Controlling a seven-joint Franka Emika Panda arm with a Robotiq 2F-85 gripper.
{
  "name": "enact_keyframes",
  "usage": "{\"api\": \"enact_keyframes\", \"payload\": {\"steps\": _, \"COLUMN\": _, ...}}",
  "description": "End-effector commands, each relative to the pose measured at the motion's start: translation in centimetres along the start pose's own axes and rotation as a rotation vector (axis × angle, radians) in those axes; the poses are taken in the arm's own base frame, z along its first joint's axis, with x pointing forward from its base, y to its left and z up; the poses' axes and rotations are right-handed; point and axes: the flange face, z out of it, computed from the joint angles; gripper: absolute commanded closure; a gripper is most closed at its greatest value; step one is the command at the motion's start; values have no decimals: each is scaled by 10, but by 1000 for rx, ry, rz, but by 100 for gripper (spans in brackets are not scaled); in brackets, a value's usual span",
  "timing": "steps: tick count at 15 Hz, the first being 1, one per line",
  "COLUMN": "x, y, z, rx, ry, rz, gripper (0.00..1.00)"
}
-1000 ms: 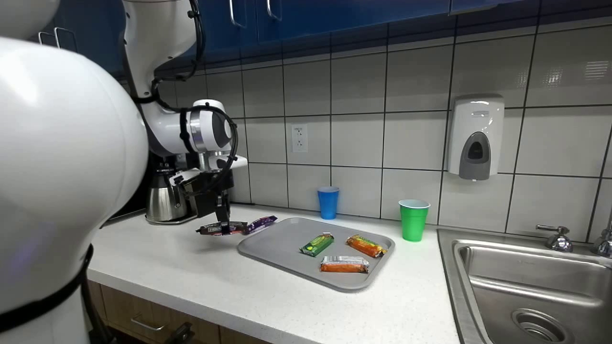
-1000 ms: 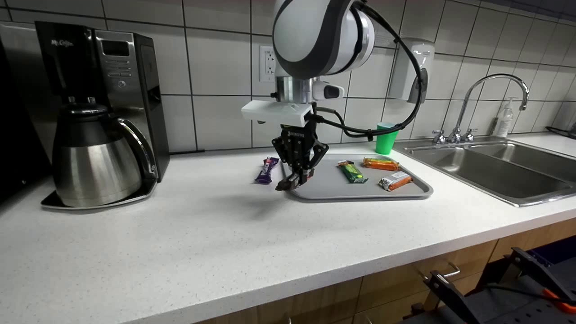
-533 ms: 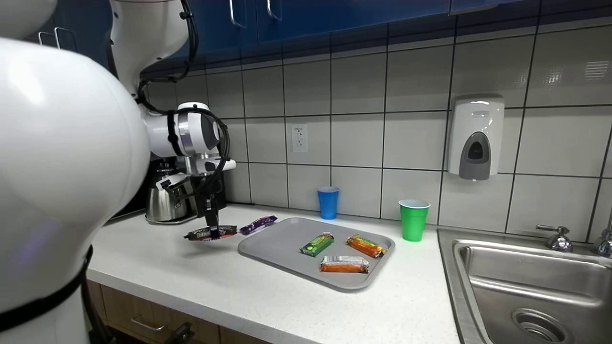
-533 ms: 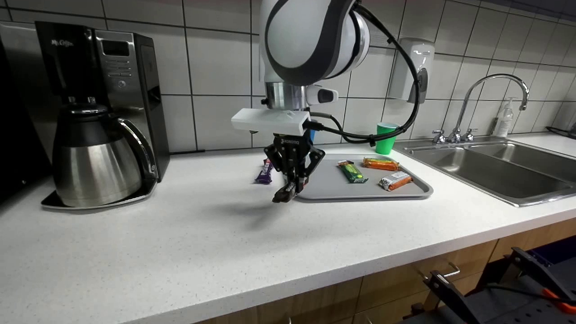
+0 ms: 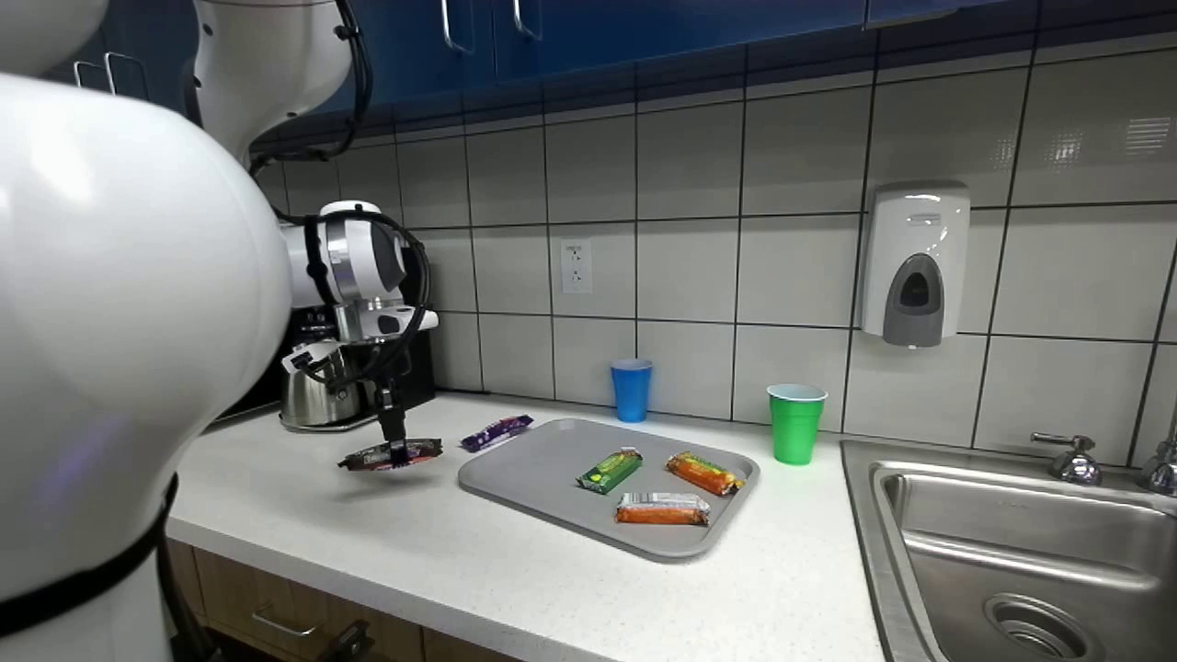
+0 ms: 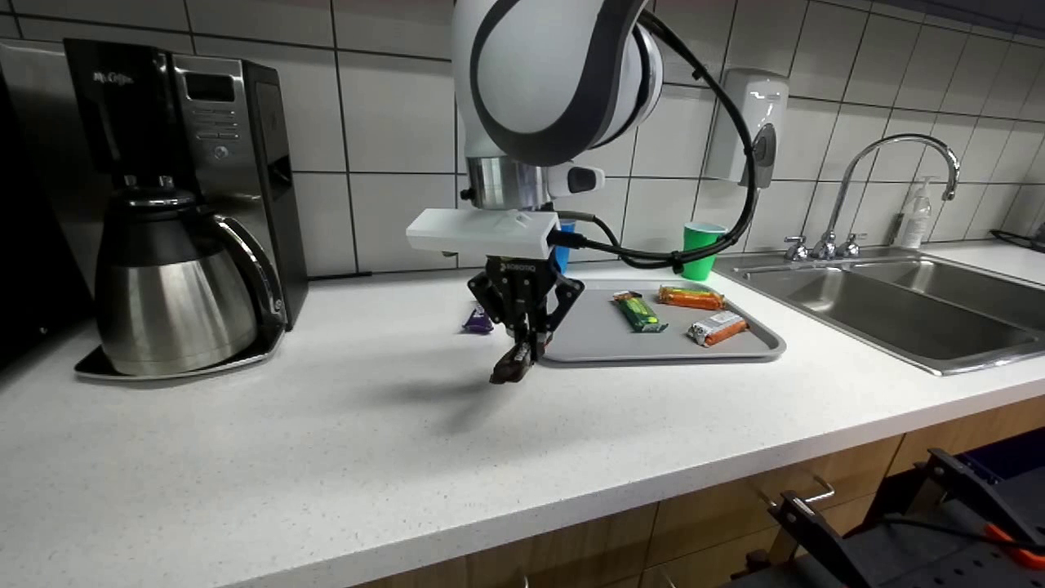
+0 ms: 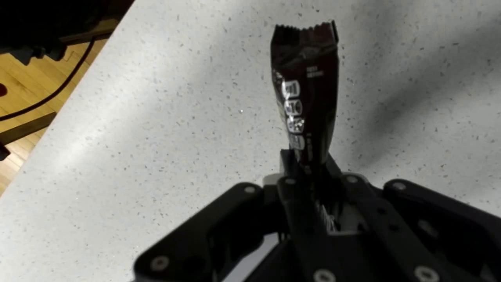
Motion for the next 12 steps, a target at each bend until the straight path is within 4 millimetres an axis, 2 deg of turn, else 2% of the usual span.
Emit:
{"api": "enact_keyframes", "payload": {"steps": 1, "x": -12, "y": 1, "z": 0, "rx": -22, "ry": 10, "rz": -42, "gripper": 96}}
{"api": "enact_keyframes", "payload": {"steps": 12, "x": -29, "y": -4, "z": 21, "rx": -59, "ry": 13, "rz": -82, "gripper": 96}}
